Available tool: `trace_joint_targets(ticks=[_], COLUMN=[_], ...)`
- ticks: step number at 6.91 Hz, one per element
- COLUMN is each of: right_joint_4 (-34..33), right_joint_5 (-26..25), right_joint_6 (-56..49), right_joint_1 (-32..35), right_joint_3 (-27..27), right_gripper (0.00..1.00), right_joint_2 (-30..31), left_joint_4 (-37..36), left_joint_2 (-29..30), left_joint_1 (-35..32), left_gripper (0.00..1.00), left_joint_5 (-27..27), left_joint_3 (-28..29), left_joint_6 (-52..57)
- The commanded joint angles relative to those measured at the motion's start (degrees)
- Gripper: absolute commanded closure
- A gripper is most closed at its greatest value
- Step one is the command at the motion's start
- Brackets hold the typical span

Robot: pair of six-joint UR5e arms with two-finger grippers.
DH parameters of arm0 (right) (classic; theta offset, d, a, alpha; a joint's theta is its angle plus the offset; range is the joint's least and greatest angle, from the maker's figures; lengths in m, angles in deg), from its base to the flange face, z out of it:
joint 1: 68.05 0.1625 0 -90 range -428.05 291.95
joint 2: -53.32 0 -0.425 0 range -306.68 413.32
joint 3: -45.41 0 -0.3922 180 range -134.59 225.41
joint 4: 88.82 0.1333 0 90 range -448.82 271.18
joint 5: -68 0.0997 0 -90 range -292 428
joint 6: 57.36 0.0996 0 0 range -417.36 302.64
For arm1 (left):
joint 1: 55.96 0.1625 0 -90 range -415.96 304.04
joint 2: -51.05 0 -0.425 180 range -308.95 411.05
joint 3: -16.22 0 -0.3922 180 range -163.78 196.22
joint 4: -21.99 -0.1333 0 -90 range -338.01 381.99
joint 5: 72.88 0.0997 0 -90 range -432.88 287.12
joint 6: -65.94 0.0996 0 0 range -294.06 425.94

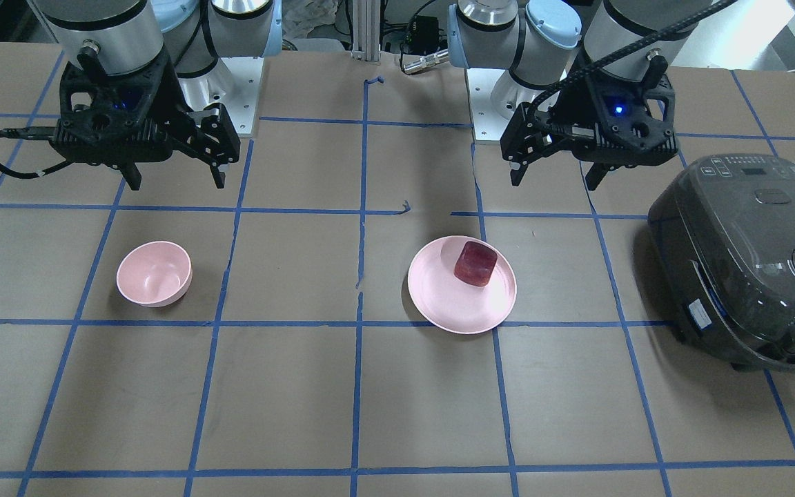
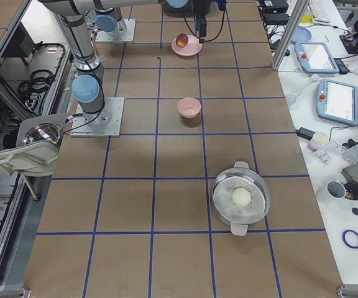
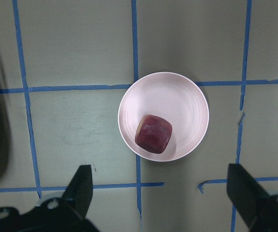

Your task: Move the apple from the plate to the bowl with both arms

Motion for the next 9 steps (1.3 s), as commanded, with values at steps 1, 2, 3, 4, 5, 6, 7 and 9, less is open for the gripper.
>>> trace_joint_targets(ticks=[1, 2, 3, 4, 5, 6, 7, 9], right_joint_4=[0.18, 1.57, 2.28, 1.33, -0.16, -3.83, -9.17, -23.75], right_joint_5=[-0.16, -0.95, -0.43, -0.17, -0.17, -0.08, -0.08, 0.10], right_joint_6=[-0.07, -1.03, -3.04, -5.49, -11.61, -14.98, -18.40, -22.03], right_joint_1=[-0.49, -2.14, -6.95, -11.00, -14.26, -17.77, -20.33, -23.68], right_joint_3=[-0.13, -0.13, -1.00, -4.92, -9.92, -14.93, -19.77, -27.69], right_gripper=[0.00, 0.00, 0.00, 0.00, 0.00, 0.00, 0.00, 0.02], right_joint_2=[-0.09, -0.18, -0.53, -0.88, -0.97, -1.06, -2.80, -7.02], left_joint_4=[-0.51, -2.86, -13.32, -21.09, -26.04, -28.78, -33.68, -34.43], left_joint_2=[0.85, 1.38, 1.82, 2.43, 2.96, 4.18, 5.15, 6.74], left_joint_1=[-0.57, -0.74, -1.09, -2.75, -4.77, -5.14, -5.14, -5.14], left_gripper=[0.00, 0.00, 0.00, 0.00, 0.00, 0.00, 0.00, 0.00], left_joint_5=[-0.09, -0.09, -0.27, -0.27, 0.43, 0.43, 0.52, 3.14], left_joint_3=[-1.15, -3.93, -9.62, -16.03, -21.49, -26.41, -30.12, -31.38], left_joint_6=[-0.88, -0.54, -0.79, -0.88, -0.71, -0.71, -0.10, 0.00])
